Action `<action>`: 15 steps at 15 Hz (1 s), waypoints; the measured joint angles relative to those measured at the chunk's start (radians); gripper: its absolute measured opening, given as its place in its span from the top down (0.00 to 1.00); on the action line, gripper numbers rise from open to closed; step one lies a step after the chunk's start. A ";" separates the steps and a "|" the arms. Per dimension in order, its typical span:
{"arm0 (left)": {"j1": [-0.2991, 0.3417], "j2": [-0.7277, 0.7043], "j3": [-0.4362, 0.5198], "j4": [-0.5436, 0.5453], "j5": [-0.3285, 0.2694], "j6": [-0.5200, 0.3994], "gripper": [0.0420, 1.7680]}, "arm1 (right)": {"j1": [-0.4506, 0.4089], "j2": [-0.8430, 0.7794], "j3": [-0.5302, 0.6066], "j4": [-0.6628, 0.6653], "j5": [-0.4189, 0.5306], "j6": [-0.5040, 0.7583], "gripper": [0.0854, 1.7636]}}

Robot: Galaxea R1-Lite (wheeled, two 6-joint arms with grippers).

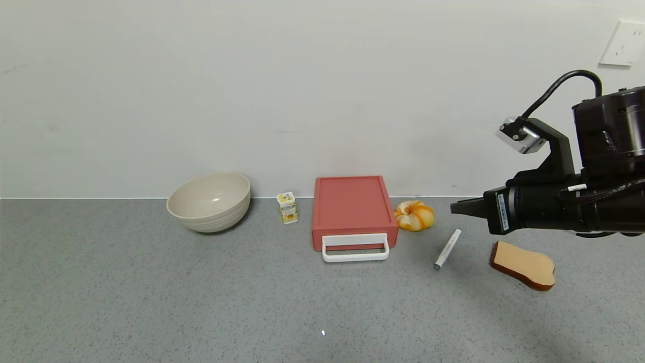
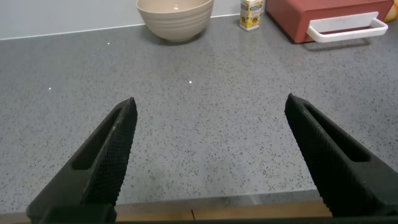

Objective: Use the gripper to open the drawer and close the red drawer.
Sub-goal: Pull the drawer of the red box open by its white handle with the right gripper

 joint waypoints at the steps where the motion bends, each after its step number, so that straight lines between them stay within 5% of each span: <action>1: 0.000 0.000 0.000 0.000 0.000 0.000 0.03 | 0.003 0.003 -0.001 0.000 0.000 0.000 0.98; 8: 0.000 0.000 0.000 0.000 0.000 -0.001 0.03 | 0.030 0.066 -0.090 0.101 -0.044 0.046 0.98; 15: 0.000 0.000 0.000 0.001 -0.001 -0.002 0.03 | 0.158 0.275 -0.228 0.105 -0.124 0.085 0.98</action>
